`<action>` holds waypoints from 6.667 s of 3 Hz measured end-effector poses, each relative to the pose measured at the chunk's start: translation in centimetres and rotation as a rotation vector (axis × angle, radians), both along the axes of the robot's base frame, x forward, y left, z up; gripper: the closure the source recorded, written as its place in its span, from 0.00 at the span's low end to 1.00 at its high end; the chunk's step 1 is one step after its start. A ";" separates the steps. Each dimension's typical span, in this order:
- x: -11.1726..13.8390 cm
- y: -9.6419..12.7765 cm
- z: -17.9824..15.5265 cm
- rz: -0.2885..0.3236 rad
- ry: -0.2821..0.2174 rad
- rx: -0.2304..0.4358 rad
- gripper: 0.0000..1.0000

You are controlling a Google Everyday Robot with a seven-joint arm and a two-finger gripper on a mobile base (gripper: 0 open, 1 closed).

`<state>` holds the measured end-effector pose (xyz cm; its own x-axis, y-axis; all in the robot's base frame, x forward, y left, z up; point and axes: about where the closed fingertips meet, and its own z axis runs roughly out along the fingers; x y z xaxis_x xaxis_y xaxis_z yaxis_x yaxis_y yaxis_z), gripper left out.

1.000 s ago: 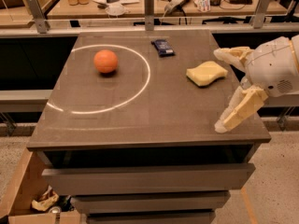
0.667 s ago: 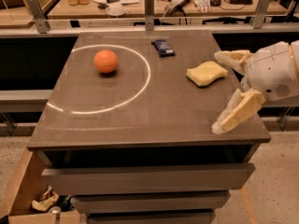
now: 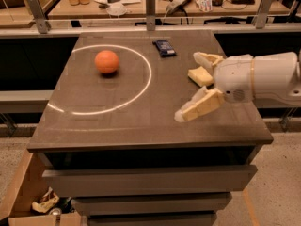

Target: Move orange near rxbar blueberry

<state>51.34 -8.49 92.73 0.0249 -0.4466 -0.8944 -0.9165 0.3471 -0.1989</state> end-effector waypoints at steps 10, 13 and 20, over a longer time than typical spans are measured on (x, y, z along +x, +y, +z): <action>19.5 23.2 -4.6 0.024 0.000 0.360 0.72; 18.9 5.3 -0.3 -0.415 -0.185 0.238 1.00; 27.2 -0.5 -5.2 -0.434 -0.116 0.194 0.00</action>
Offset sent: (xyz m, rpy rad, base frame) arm 0.1029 0.1107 -0.0435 0.1866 -0.0388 -0.1481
